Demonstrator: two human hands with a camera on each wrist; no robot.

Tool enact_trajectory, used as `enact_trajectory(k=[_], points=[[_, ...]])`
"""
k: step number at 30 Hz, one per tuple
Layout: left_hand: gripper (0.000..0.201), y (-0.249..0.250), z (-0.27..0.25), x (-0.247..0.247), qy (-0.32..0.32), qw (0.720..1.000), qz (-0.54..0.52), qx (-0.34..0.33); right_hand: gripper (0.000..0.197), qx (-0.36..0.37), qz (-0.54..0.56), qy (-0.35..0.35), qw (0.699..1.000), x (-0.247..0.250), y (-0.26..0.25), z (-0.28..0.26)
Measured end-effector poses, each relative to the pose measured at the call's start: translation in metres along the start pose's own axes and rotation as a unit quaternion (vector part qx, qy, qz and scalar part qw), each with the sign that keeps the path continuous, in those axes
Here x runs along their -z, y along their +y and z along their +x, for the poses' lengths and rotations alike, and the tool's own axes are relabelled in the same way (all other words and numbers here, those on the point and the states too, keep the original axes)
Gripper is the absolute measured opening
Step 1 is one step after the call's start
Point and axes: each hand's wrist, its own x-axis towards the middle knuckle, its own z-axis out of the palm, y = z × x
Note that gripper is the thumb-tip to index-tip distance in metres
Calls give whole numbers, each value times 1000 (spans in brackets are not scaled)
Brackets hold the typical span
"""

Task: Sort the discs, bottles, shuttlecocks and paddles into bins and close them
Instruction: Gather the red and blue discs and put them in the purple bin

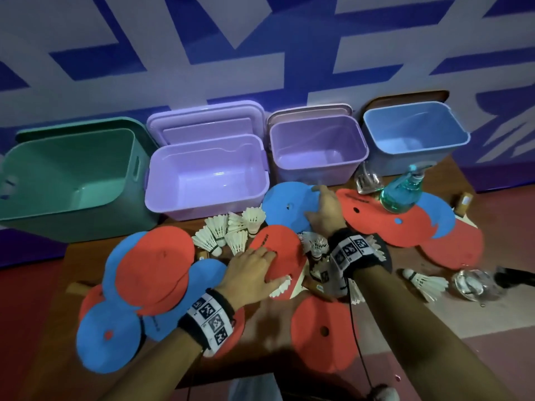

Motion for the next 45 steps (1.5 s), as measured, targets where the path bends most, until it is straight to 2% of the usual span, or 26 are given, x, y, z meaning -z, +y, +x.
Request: enact_trajectory(k=[4, 7, 9, 11, 14, 17, 22, 25, 28, 32, 36, 39, 41, 45], points=[[85, 7, 6, 8, -12, 999, -7, 29, 62, -34, 60, 6, 998, 7, -15, -1], [72, 15, 8, 8, 1, 999, -22, 32, 35, -19, 86, -43, 995, 7, -15, 2], [57, 20, 4, 7, 44, 998, -33, 32, 26, 19, 83, -65, 994, 9, -13, 1], [44, 25, -1, 5, 90, 994, -34, 41, 30, 67, 83, -66, 992, 12, -15, -3], [31, 30, -7, 3, 133, 990, -3, 56, 31, 152, 57, -28, 986, 16, -16, -6], [29, 31, -10, -3, 153, 984, 12, 90, 25, 225, 39, 2, 974, 21, -15, -7], [22, 34, -24, -10, 283, 955, -42, 79, 25, 311, 22, 55, 949, 33, -7, -15], [18, 35, -31, -11, 335, 939, -23, 75, 26, 328, 24, 83, 941, 38, -5, -34], [17, 29, -36, -7, 374, 925, -24, 61, 11, 338, 23, 120, 933, 47, -6, -52], [26, 8, -40, -6, 418, 907, -33, 30, 23, 340, 14, 171, 925, 57, -12, -90], [26, -2, -46, -13, 443, 895, 62, 10, 14, 380, 10, 194, 904, 58, -12, -130], [26, -7, -70, -4, 432, 902, 13, -1, 20, 354, 47, 217, 909, 56, -8, -151], [29, -18, -86, -5, 432, 901, -28, 8, 25, 355, 45, 197, 913, 54, -9, -162], [29, -33, -96, 2, 453, 890, -45, 6, 17, 364, 28, 223, 904, 59, -13, -178]])
